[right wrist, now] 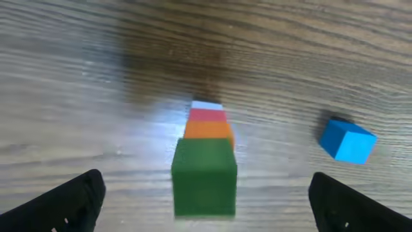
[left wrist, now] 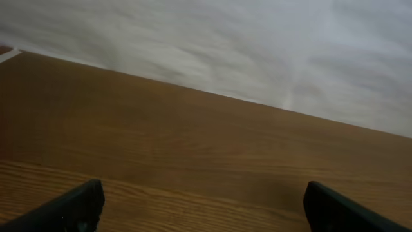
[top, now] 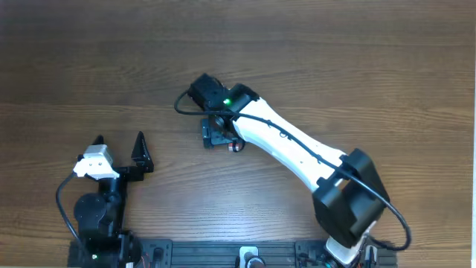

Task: Stack Cubes

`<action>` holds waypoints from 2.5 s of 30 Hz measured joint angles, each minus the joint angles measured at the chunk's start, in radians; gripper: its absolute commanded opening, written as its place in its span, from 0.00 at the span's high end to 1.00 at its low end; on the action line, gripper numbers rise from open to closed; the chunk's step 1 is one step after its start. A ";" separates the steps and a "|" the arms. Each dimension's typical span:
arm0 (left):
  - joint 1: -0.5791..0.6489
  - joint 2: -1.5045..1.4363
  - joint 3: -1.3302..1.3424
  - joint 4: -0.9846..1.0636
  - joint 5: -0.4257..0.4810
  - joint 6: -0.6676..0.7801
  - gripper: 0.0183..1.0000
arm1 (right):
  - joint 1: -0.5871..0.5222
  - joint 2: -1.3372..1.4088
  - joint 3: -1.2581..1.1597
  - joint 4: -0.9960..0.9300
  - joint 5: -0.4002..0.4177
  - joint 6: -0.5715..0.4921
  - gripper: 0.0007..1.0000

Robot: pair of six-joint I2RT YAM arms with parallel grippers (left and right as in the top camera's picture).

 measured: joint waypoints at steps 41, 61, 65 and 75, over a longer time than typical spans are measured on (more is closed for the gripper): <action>0.000 0.000 0.000 0.000 0.000 0.000 0.00 | -0.296 -0.085 -0.467 0.291 -0.031 -0.148 0.13; 0.000 0.000 0.000 0.000 0.000 0.000 0.00 | -0.323 -0.085 -0.494 0.354 -0.076 -0.190 0.53; 0.000 0.000 0.000 0.000 0.000 0.000 0.00 | -0.324 -0.085 -0.494 0.354 -0.079 -0.187 0.58; 0.000 0.000 0.000 0.000 0.000 0.000 0.00 | -0.324 -0.085 -0.494 0.358 -0.082 -0.186 0.80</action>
